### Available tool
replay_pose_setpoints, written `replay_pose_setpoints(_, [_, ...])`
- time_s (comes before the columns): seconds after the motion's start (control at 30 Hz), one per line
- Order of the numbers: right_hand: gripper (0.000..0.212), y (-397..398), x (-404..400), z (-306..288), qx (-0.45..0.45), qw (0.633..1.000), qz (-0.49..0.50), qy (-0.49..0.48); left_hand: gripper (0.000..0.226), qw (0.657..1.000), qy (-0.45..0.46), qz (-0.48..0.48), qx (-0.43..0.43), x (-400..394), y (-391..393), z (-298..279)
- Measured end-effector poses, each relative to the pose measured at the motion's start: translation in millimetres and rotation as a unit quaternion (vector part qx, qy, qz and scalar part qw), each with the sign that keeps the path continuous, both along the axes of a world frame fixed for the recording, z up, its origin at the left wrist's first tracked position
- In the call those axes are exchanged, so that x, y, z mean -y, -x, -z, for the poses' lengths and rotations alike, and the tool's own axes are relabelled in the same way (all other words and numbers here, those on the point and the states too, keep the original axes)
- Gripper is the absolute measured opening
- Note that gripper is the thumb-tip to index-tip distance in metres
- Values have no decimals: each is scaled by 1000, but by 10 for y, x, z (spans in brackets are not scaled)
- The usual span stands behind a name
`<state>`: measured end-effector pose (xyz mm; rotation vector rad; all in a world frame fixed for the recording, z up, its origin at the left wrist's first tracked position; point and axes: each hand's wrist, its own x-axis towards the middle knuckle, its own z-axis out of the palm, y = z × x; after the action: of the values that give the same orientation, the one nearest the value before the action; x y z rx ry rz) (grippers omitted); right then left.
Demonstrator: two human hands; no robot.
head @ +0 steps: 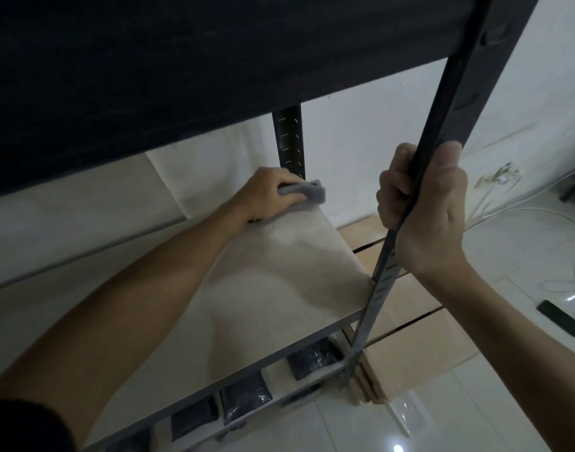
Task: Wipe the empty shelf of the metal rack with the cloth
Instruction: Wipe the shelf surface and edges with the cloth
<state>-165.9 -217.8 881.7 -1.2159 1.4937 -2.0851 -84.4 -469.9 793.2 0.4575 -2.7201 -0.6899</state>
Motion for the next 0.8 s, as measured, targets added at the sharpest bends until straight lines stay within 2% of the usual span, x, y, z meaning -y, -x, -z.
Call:
replay_pose_setpoints(0.1, [67,-13,2,-4,2,1000,-6,1,32,997,18,-71,-25,-75,-12,111])
replay_pose_setpoints(0.23, [73,-26,-6,-13,-8,1000,-13,9,26,999,16,17,-39,-272,-158,202])
replay_pose_setpoints(0.37, [76,-22,-4,-17,-13,1000,-15,9,9,998,-23,47,27,-237,-121,32])
replay_pose_setpoints(0.43, [76,-18,-2,0,-14,1000,-15,8,18,999,-48,13,2,-164,0,12])
replay_pose_setpoints(0.57, [69,-30,7,1,-4,1000,-4,9,28,1000,-3,-16,14,-280,87,118])
replay_pose_setpoints(0.67, [70,-32,15,-10,-8,1000,-2,16,26,999,-4,34,-16,-503,-100,167])
replay_pose_setpoints(0.8, [70,-37,14,-19,-10,1000,5,14,24,992,-16,121,30,-668,-233,57])
